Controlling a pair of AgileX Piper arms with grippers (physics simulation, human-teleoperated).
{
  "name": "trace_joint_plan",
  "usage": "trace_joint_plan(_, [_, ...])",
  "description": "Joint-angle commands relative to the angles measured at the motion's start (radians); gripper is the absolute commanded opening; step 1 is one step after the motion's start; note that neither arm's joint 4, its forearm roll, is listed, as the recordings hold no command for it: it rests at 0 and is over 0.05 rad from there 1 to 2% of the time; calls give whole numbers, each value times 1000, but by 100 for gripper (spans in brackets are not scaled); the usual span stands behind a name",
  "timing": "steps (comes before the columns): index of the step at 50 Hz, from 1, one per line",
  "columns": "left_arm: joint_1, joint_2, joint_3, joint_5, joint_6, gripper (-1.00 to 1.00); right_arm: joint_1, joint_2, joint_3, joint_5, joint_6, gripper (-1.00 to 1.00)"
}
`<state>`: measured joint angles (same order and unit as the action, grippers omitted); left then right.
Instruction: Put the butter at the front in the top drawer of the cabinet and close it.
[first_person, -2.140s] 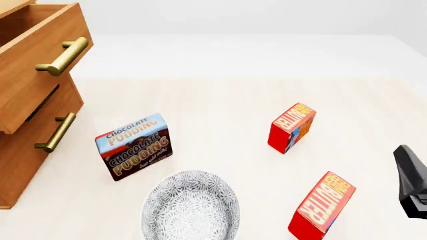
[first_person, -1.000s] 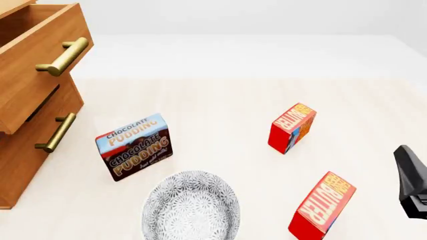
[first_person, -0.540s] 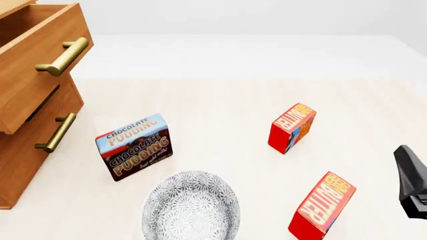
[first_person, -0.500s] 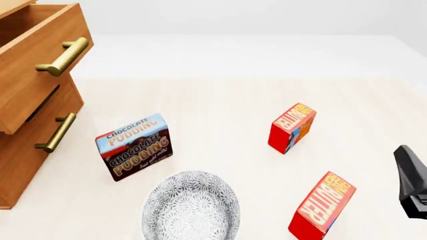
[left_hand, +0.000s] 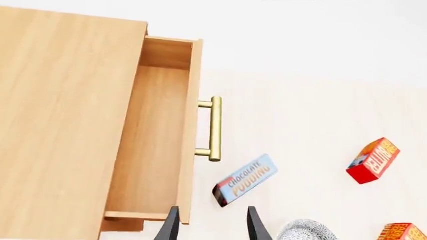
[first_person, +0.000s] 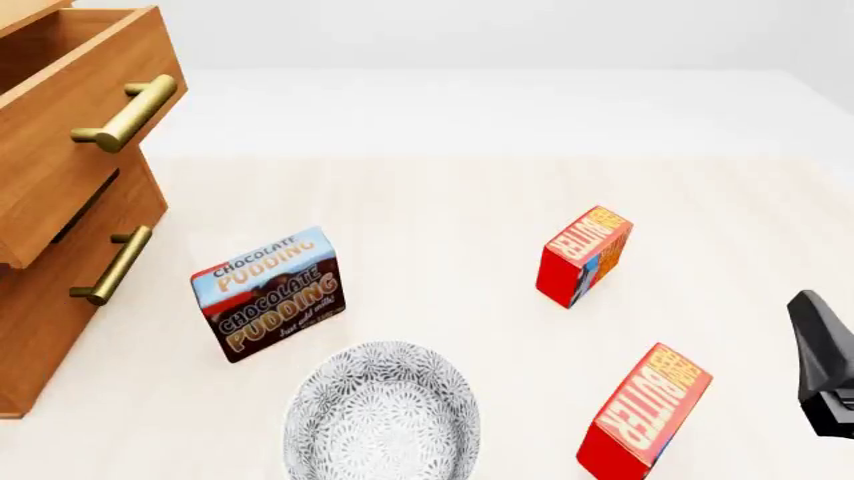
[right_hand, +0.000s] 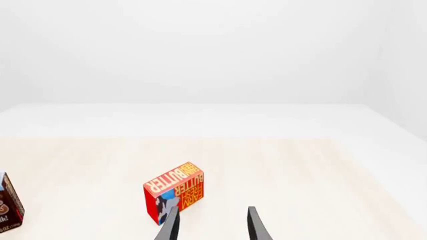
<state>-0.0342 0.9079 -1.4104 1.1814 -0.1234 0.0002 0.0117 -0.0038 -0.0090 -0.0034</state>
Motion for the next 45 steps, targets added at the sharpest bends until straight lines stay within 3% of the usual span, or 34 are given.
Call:
trace_joint_plan(1, [26, 17, 15, -29, -5, 100, 0, -2, 0, 2, 1, 100])
trace_joint_plan(45, [78, 68, 137, -152, -38, 100, 0, -2, 0, 2, 1, 100])
